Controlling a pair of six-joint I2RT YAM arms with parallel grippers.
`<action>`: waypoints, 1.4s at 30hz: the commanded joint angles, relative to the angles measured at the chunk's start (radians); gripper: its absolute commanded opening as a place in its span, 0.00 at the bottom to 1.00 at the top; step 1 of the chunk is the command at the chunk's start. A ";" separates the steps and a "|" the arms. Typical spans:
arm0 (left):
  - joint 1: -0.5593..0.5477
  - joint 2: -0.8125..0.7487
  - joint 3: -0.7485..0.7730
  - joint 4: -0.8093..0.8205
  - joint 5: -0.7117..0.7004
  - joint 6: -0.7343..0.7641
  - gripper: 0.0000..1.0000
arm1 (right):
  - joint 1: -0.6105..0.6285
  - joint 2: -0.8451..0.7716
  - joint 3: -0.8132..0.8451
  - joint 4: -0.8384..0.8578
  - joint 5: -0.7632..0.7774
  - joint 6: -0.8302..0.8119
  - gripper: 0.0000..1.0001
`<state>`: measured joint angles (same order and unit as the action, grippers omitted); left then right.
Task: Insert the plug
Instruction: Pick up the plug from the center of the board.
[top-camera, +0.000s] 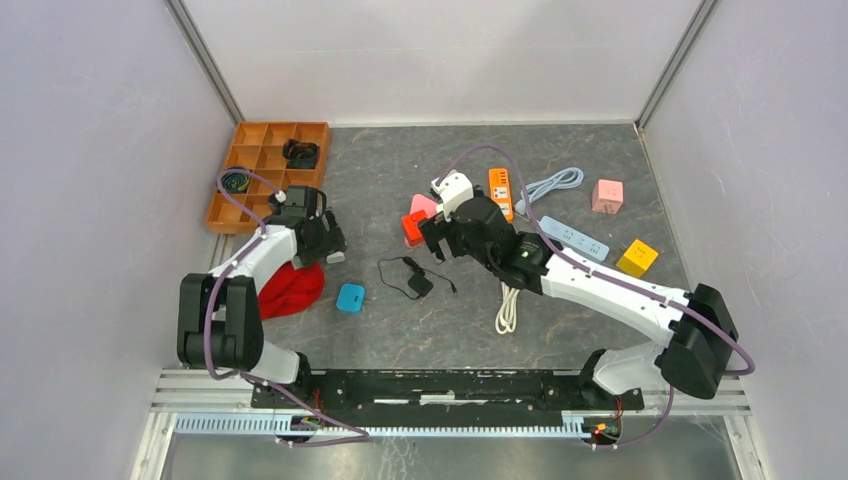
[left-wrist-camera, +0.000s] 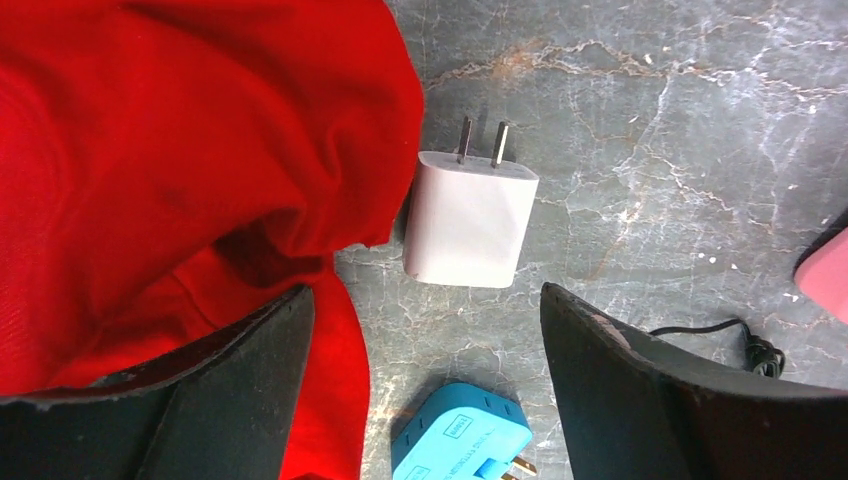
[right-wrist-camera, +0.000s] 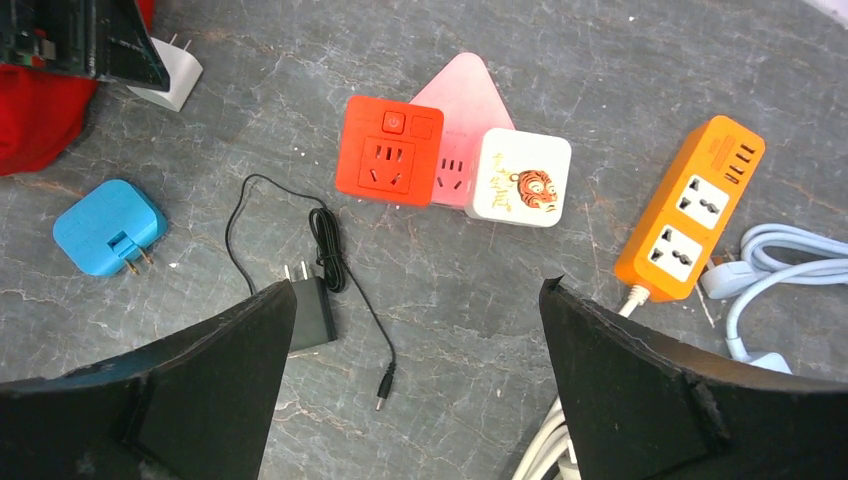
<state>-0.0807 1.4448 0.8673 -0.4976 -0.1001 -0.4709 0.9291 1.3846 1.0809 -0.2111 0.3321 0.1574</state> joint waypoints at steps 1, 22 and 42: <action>-0.004 0.041 0.033 0.044 0.040 0.043 0.86 | 0.004 -0.068 -0.034 0.073 0.011 -0.046 0.98; -0.053 0.178 0.088 0.090 0.028 0.016 0.78 | 0.004 -0.164 -0.170 0.130 0.039 -0.019 0.98; -0.053 0.084 0.080 0.071 0.334 -0.104 0.40 | 0.004 -0.223 -0.284 0.320 -0.004 -0.033 0.98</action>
<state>-0.1349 1.6085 0.9249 -0.4404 0.0860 -0.4934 0.9291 1.2057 0.8337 -0.0250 0.3481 0.1410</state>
